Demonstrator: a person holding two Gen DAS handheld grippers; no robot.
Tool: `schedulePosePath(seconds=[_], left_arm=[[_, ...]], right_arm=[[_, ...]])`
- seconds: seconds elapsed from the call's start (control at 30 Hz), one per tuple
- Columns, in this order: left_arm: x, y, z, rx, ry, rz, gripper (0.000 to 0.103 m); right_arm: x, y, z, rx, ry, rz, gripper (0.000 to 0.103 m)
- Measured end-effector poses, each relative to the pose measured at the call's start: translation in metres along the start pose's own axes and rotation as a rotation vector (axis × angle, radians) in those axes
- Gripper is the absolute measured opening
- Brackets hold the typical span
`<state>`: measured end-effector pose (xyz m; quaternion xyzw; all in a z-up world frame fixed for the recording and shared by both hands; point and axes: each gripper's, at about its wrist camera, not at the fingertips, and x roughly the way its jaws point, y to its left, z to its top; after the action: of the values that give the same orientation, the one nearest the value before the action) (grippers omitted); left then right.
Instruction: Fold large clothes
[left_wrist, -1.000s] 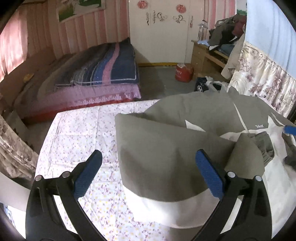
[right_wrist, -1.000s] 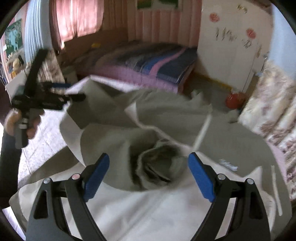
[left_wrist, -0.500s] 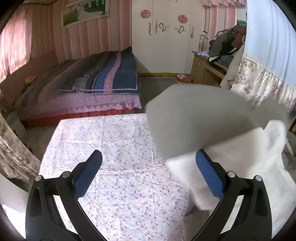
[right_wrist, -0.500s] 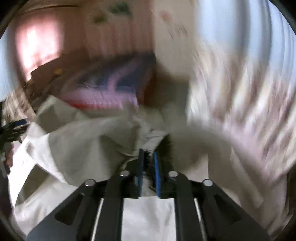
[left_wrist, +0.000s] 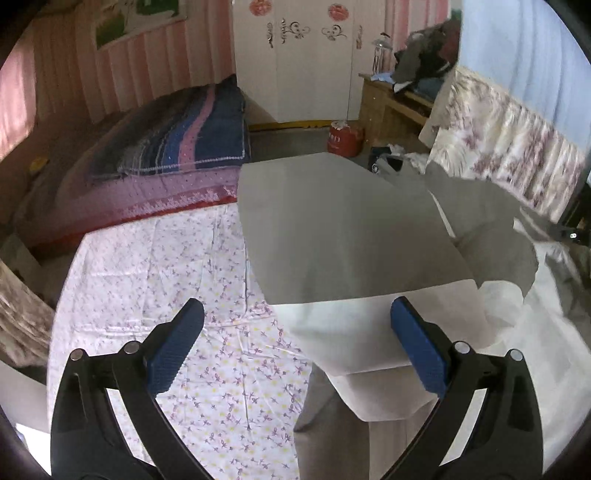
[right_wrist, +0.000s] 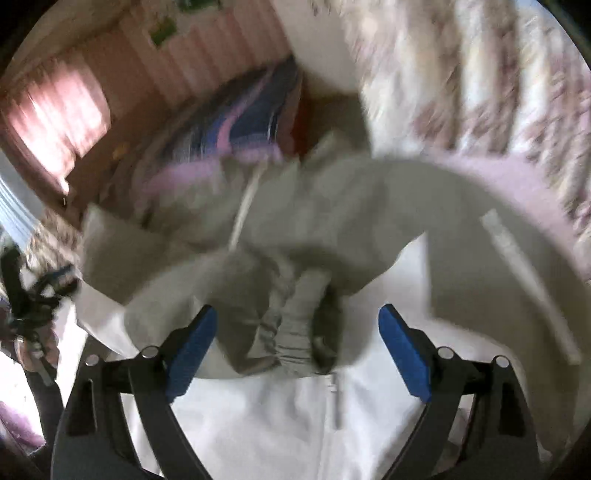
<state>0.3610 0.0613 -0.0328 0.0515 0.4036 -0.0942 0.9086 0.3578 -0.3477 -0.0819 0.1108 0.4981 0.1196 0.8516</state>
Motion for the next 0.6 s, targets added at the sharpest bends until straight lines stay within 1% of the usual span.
schedulePosePath(seconds=[0.03, 0.07, 0.1, 0.13, 0.17, 0.23, 0.27, 0.3, 0.33, 0.37, 0.4, 0.43, 0.5, 0.53, 0.57, 0.6], left_arm=[[-0.003, -0.003, -0.001, 0.01, 0.001, 0.001, 0.1], [-0.007, -0.005, -0.004, 0.027, 0.004, 0.001, 0.1], [-0.013, -0.005, -0.009, 0.042, 0.002, 0.006, 0.1], [-0.019, -0.004, -0.017, 0.053, 0.001, 0.012, 0.1], [-0.022, -0.003, -0.022, 0.059, 0.006, 0.016, 0.1], [-0.027, 0.0, -0.042, 0.09, 0.03, 0.035, 0.1], [-0.027, 0.001, -0.048, 0.104, 0.036, 0.04, 0.1], [-0.026, 0.0, -0.054, 0.118, 0.044, 0.046, 0.1], [-0.022, -0.002, -0.059, 0.13, 0.048, 0.065, 0.1], [-0.016, -0.005, -0.059, 0.127, 0.044, 0.083, 0.1], [-0.01, -0.008, -0.057, 0.122, 0.04, 0.086, 0.1], [-0.002, -0.014, -0.053, 0.123, 0.036, 0.073, 0.1], [0.015, -0.03, -0.043, 0.143, 0.034, 0.062, 0.1], [0.026, -0.043, -0.038, 0.187, 0.04, 0.081, 0.1], [0.034, -0.054, -0.033, 0.232, 0.031, 0.12, 0.1], [0.04, -0.062, -0.029, 0.266, 0.007, 0.184, 0.1]], right_arm=[[0.009, 0.004, -0.001, -0.021, 0.013, 0.007, 0.054], [0.013, 0.011, -0.003, -0.042, 0.02, 0.034, 0.033], [0.011, 0.015, -0.002, -0.056, 0.002, 0.024, 0.027], [0.002, 0.018, 0.001, -0.073, -0.059, -0.005, 0.023], [-0.007, 0.019, 0.004, -0.077, -0.101, -0.027, 0.021], [-0.033, 0.018, 0.009, -0.073, -0.22, -0.104, 0.017], [-0.046, 0.015, 0.011, -0.053, -0.27, -0.118, 0.017], [-0.053, 0.012, 0.013, -0.037, -0.284, -0.107, 0.017], [-0.059, 0.011, 0.015, -0.022, -0.284, -0.071, 0.016], [-0.062, 0.012, 0.015, -0.021, -0.282, -0.061, 0.016], [-0.063, 0.015, 0.015, -0.026, -0.279, -0.065, 0.016], [-0.064, 0.019, 0.014, -0.036, -0.28, -0.075, 0.016], [-0.066, 0.026, 0.012, -0.051, -0.284, -0.092, 0.016], [-0.069, 0.027, 0.013, -0.055, -0.29, -0.096, 0.016], [-0.071, 0.028, 0.014, -0.062, -0.303, -0.106, 0.016], [-0.077, 0.028, 0.013, -0.067, -0.321, -0.123, 0.016]])
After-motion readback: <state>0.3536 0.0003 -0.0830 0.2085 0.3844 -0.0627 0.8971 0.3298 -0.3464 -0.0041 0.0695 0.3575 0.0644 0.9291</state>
